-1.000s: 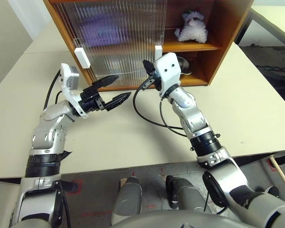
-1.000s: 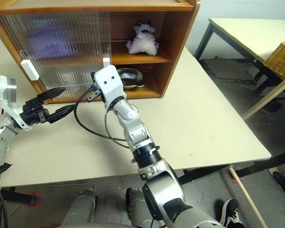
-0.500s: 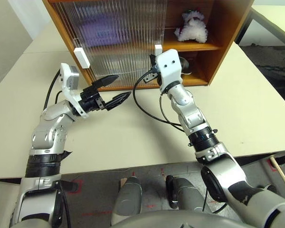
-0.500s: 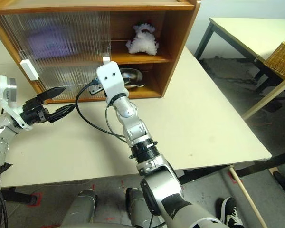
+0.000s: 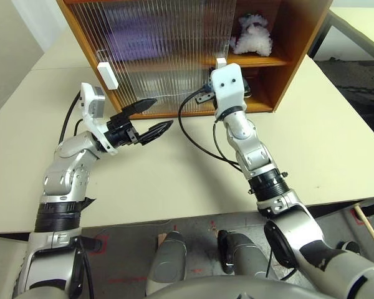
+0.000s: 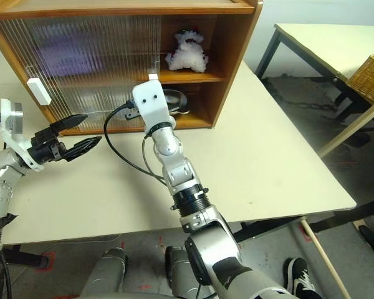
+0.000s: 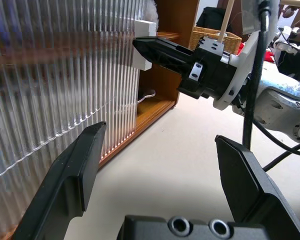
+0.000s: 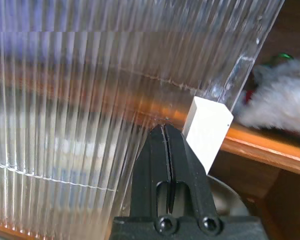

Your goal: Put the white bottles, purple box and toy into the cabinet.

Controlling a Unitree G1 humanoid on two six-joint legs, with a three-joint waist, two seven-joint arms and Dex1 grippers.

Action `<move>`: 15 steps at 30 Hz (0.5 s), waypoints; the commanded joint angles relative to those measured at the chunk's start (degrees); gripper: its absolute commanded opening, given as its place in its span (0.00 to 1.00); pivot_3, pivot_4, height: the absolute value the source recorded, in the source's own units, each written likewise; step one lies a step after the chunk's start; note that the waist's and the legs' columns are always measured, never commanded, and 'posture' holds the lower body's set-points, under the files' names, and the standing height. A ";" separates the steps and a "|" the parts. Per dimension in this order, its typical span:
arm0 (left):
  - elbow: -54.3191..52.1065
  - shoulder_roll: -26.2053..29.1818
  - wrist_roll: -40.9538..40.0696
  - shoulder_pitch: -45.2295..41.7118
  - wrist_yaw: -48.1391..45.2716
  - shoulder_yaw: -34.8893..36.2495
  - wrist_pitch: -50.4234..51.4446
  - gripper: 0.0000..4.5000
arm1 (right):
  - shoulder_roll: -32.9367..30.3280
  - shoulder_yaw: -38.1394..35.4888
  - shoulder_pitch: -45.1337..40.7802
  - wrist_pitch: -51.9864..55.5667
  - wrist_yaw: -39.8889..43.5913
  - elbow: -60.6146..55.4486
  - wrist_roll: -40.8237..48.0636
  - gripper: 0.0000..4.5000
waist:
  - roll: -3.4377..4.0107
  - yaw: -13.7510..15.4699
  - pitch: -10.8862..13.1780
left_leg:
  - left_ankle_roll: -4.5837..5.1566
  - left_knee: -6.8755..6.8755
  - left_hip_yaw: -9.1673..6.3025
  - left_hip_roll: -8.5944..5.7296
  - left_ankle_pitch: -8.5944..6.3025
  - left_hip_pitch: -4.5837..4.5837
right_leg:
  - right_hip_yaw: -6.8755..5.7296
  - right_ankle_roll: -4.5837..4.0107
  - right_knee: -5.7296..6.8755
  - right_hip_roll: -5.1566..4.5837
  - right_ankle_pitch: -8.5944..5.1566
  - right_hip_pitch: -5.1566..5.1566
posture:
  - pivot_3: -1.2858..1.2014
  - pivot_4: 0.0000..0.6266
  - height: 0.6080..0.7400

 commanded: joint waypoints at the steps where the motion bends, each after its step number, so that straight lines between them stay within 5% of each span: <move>1: -0.12 0.18 0.27 -0.36 -0.42 -0.64 0.28 1.00 | -0.12 -1.59 1.14 1.93 -1.60 -1.03 -0.69 0.01 | 0.00 -0.01 0.00 | 0.00 0.00 0.00 0.00 0.00 0.00 | 0.00 0.01 0.00 0.00 0.00 0.00 | 0.57 0.19 1.00; 15: -0.25 -0.49 0.40 -0.70 -0.10 -1.26 0.63 1.00 | -3.06 -4.67 1.42 3.14 -6.17 -1.75 -2.50 0.01 | 0.00 -0.10 0.00 | 0.00 -0.02 0.00 0.00 0.00 -0.04 | 0.01 0.24 0.02 0.00 -0.14 -0.08 | 0.57 0.20 1.00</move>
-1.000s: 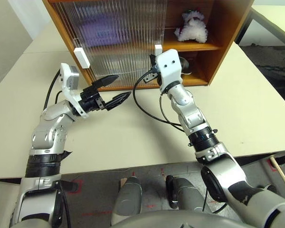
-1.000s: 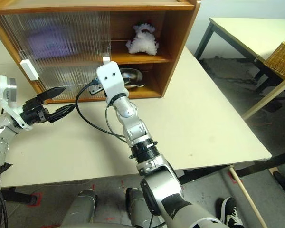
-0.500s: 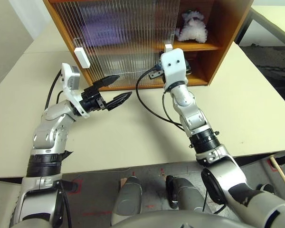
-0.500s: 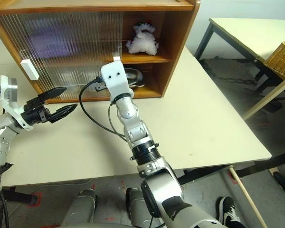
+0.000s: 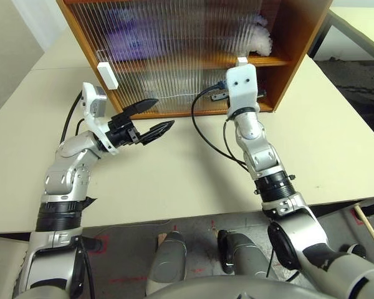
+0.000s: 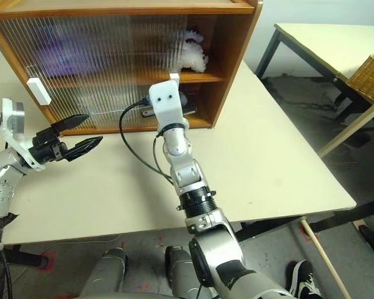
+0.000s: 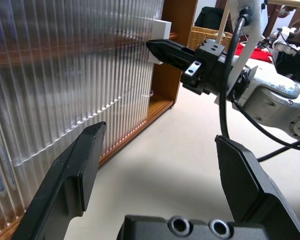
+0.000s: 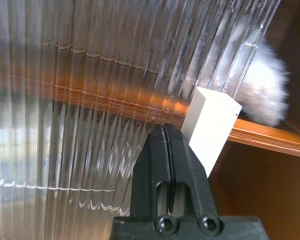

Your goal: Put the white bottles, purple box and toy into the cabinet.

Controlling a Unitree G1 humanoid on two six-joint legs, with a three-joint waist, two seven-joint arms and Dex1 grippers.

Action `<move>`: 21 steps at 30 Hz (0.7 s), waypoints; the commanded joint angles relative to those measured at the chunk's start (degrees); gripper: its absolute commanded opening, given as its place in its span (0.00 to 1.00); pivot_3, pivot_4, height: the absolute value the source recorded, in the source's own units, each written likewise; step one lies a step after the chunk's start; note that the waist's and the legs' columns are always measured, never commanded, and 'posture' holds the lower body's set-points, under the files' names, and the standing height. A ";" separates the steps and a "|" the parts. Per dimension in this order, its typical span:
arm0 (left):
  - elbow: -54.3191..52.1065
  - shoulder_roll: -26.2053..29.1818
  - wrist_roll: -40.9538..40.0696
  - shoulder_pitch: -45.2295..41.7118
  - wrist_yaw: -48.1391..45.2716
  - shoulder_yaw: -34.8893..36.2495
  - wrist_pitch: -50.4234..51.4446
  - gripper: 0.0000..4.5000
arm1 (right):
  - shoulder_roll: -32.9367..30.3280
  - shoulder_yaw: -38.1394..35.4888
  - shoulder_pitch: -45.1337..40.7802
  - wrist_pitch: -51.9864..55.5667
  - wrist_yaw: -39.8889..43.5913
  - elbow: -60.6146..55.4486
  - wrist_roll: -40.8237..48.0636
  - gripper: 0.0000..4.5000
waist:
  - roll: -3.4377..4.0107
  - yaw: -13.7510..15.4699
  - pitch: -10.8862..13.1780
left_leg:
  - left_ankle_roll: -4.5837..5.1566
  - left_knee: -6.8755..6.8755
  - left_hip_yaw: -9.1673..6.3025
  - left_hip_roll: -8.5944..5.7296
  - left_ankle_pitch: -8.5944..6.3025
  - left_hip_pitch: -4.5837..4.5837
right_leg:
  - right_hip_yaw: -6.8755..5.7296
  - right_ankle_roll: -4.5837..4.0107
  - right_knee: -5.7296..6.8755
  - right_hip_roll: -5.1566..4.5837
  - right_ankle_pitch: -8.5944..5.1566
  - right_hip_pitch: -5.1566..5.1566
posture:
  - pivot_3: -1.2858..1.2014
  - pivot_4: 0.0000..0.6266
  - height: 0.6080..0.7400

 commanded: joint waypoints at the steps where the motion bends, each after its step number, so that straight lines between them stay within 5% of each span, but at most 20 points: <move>1: -0.13 -0.21 0.37 -0.47 -0.27 -0.85 0.09 1.00 | -0.57 -1.65 0.69 0.86 -1.25 -0.99 -0.62 0.01 | 0.00 -0.05 0.00 | 0.00 -0.01 0.00 0.00 0.00 -0.02 | 0.00 0.00 0.00 0.00 0.00 -0.03 | 0.57 0.20 1.00; 21: 0.51 -0.18 0.51 -0.61 -0.96 -0.71 -0.32 1.00 | -5.28 -7.76 1.05 0.63 -0.50 -1.18 2.23 0.01 | -0.01 -0.10 0.00 | 0.05 0.05 0.01 0.01 0.03 -0.17 | 0.01 0.12 0.01 0.03 0.06 -0.14 | 0.57 0.19 1.00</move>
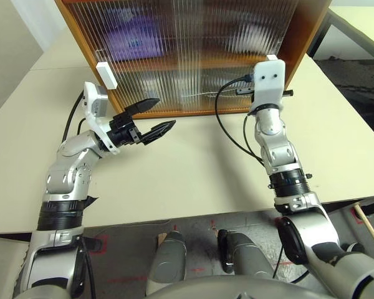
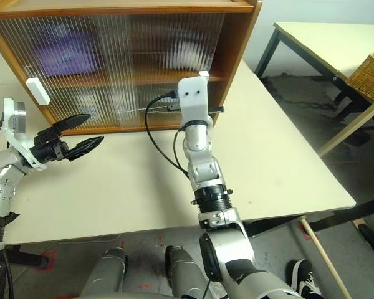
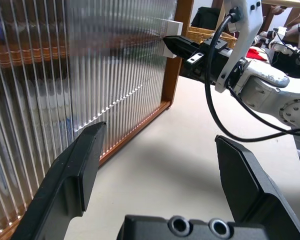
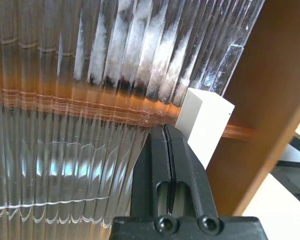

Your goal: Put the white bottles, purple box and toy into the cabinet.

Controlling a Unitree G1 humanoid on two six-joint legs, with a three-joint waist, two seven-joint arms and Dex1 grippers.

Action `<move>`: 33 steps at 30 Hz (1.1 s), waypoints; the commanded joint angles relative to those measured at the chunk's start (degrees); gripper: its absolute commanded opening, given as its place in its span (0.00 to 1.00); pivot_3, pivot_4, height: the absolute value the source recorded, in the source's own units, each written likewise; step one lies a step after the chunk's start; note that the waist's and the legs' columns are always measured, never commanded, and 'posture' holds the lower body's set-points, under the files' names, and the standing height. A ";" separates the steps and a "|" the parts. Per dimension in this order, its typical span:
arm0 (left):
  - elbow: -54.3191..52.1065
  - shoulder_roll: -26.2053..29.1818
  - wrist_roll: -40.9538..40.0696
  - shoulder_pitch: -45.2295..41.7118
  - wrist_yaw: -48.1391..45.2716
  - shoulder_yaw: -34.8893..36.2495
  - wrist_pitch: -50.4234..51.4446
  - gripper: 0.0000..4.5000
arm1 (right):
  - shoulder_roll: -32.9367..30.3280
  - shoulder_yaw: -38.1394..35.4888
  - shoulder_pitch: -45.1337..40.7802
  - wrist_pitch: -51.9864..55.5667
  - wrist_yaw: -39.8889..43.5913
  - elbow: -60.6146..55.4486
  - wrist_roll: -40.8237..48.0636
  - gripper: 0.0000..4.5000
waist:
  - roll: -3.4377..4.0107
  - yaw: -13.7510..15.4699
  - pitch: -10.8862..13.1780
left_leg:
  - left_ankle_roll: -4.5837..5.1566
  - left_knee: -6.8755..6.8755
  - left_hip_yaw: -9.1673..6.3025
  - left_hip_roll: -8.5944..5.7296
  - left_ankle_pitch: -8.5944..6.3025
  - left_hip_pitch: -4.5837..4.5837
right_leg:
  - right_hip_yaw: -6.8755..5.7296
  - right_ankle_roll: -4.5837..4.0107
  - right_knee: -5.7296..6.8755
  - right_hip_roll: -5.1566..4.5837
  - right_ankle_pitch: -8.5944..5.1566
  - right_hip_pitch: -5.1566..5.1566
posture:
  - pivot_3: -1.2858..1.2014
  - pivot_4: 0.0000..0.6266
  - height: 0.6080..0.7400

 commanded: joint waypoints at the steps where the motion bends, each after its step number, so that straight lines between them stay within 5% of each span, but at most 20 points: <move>1: 0.51 0.09 0.48 -0.34 -0.54 -0.62 -0.25 1.00 | -0.81 -1.46 0.98 -0.01 1.42 -1.31 1.66 0.01 | 0.00 0.00 0.00 | 0.00 0.00 0.00 0.00 0.00 0.00 | 0.00 0.01 0.00 0.00 0.00 0.00 | 0.57 0.19 1.00; 21: 1.59 0.05 0.64 -0.87 -0.82 -0.78 -0.76 1.00 | -6.94 -5.70 1.34 -2.19 3.57 0.70 3.67 0.01 | -0.01 -0.03 0.00 | 0.17 0.07 0.02 -0.01 0.10 0.00 | 0.02 0.20 -0.01 0.00 0.12 0.05 | 0.56 0.19 1.00; 33: 2.55 0.10 0.80 -1.35 -1.33 -0.83 -1.22 1.00 | -4.88 -3.45 3.77 -4.46 9.30 -2.47 7.48 0.01 | -0.01 -0.27 0.00 | 0.18 0.08 0.02 -0.02 0.11 0.03 | 0.03 0.24 -0.02 0.05 0.17 0.08 | 0.56 0.19 1.00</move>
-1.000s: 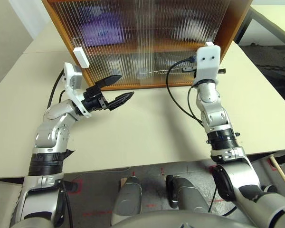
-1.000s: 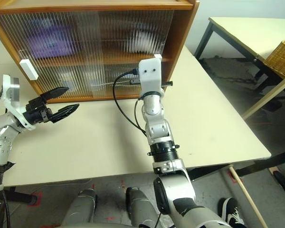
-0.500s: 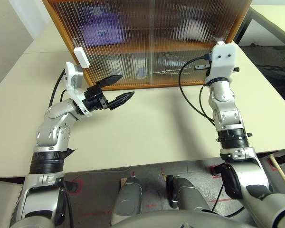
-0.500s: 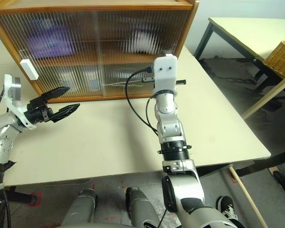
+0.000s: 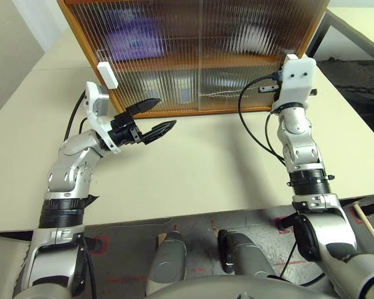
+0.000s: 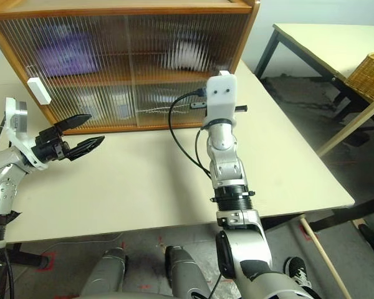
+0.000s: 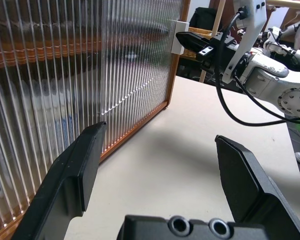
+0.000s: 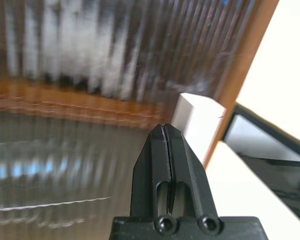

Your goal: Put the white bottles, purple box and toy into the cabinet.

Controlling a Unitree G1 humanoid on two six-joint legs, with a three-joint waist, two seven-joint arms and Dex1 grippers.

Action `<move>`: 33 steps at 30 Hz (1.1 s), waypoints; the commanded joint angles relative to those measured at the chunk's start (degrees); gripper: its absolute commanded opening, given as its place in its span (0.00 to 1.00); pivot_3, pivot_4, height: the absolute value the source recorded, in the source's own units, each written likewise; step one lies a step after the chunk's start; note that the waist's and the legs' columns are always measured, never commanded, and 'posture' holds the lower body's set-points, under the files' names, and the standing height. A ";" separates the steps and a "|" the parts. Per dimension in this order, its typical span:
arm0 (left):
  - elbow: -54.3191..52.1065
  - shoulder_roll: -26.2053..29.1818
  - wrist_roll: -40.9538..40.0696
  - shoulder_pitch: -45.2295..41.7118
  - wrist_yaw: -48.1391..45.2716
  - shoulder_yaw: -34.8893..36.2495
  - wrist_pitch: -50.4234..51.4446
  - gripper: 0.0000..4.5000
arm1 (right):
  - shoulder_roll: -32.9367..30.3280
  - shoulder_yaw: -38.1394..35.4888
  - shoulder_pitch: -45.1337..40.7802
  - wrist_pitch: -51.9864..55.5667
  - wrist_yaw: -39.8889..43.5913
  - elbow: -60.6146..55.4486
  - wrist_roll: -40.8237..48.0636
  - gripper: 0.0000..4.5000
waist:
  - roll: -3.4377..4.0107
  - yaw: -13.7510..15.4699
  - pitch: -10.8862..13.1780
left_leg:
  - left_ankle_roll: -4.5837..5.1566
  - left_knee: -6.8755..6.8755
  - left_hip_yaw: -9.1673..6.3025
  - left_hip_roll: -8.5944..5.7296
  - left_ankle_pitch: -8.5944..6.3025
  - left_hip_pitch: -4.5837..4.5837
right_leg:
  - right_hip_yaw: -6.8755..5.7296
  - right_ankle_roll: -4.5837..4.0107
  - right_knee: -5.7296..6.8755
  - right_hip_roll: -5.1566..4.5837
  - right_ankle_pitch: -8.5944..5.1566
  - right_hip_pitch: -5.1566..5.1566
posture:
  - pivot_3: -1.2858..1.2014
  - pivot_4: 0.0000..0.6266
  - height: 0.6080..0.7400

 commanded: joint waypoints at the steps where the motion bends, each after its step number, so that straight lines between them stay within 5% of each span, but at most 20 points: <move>1: 0.72 0.14 0.76 -0.50 -0.46 -0.39 -0.62 1.00 | 1.06 1.03 2.60 -0.78 2.04 -3.21 1.10 0.01 | 0.00 -0.07 0.00 | 0.00 0.00 -0.01 0.01 0.00 0.00 | 0.00 0.00 0.00 0.02 0.00 0.00 | 0.56 0.19 1.00; 12: 1.08 -0.49 0.74 0.81 -0.30 -0.24 -1.42 1.00 | -1.64 1.68 26.44 -0.74 8.50 -22.97 1.75 0.01 | -0.04 -0.11 -0.03 | -0.03 0.10 -0.01 0.00 -0.01 0.21 | 0.04 0.07 -0.23 0.03 -0.02 0.42 | 0.56 0.19 1.00; 18: 4.16 0.06 0.92 2.42 0.01 1.90 -3.11 1.00 | -7.03 -5.35 34.84 -8.41 14.54 -17.75 7.96 0.46 | -0.04 -0.60 -0.02 | -0.12 -0.06 -0.02 -0.01 -0.07 0.87 | 0.06 0.11 -0.56 0.06 0.00 1.14 | 0.56 0.17 1.00; 24: 6.79 -0.52 1.47 3.95 0.82 3.19 -5.91 1.00 | -9.36 -8.91 32.97 -17.70 17.56 -4.82 10.38 0.96 | -0.04 -1.18 -0.03 | -0.57 -0.10 -0.12 0.02 -0.34 0.88 | 0.02 0.13 -0.80 0.06 -0.02 1.21 | 0.56 0.17 1.00; 33: 14.96 -0.29 2.61 8.81 7.36 12.25 -15.35 1.00 | -10.71 -11.10 26.71 -22.51 22.43 5.81 14.92 0.99 | 0.01 -0.99 -0.08 | -0.27 -0.14 -0.13 0.06 -0.16 0.88 | 0.06 0.12 -0.82 0.15 -0.12 1.19 | 0.58 0.15 1.00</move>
